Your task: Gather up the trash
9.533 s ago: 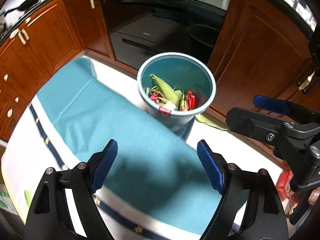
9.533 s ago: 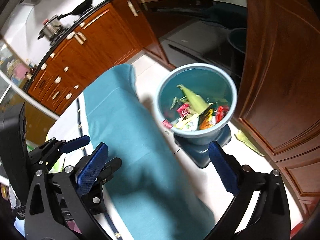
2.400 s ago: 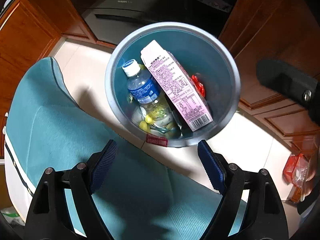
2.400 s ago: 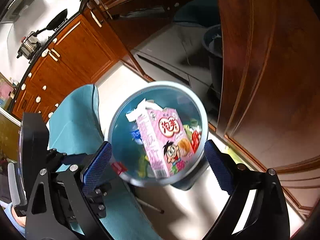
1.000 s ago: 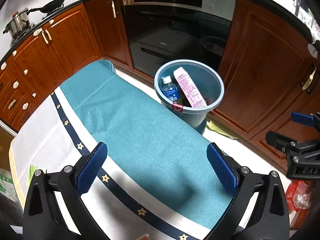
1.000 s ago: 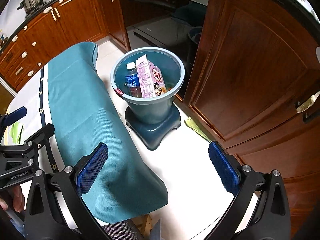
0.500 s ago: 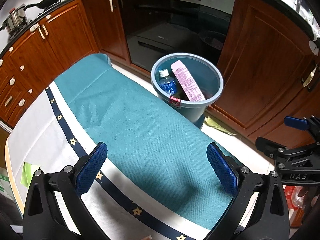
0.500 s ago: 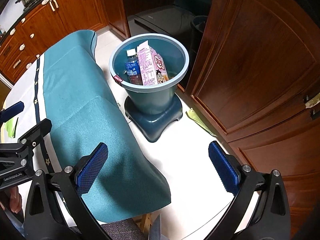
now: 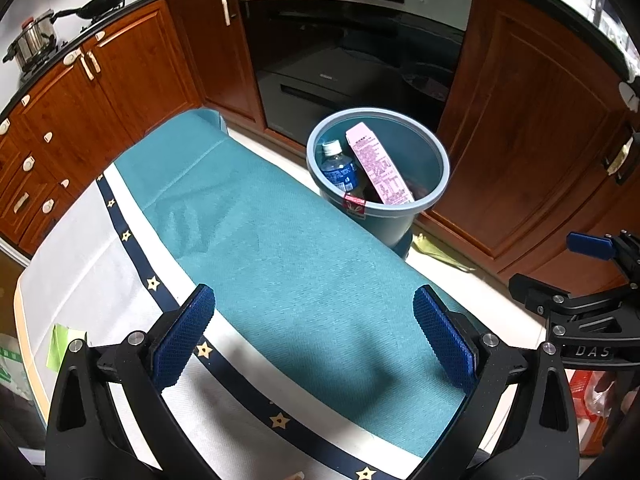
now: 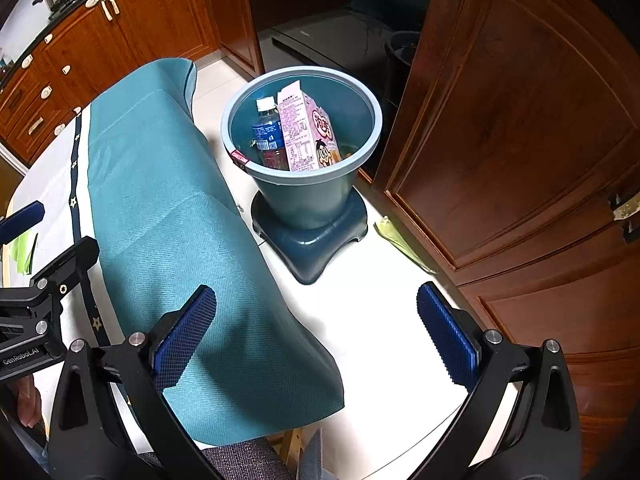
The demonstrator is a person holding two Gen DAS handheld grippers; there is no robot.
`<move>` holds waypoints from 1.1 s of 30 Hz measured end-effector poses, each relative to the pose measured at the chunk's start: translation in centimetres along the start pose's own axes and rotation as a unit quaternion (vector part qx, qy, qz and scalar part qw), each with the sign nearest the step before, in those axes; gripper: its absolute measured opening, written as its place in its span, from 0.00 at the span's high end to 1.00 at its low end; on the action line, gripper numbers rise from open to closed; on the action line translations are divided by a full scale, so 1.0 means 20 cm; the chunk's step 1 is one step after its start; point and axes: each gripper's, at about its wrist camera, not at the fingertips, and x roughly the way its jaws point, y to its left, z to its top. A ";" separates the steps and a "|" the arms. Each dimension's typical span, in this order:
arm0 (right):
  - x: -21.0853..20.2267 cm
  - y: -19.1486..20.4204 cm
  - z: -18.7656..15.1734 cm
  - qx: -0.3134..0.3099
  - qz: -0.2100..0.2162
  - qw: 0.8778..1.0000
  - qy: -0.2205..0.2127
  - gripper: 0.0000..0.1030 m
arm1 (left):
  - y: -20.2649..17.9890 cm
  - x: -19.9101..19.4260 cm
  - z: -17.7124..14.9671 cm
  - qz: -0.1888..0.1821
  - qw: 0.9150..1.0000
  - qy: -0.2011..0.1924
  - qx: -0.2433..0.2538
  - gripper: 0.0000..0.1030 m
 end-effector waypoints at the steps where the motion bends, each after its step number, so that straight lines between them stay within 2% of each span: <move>1: 0.00 0.00 0.00 -0.001 0.000 1.000 -0.001 0.06 | 0.00 0.00 0.00 0.001 1.000 0.000 0.001 0.04; 33: -0.02 0.03 0.01 -0.009 0.002 1.000 -0.004 0.06 | 0.02 0.00 0.00 0.011 1.000 0.006 0.001 0.04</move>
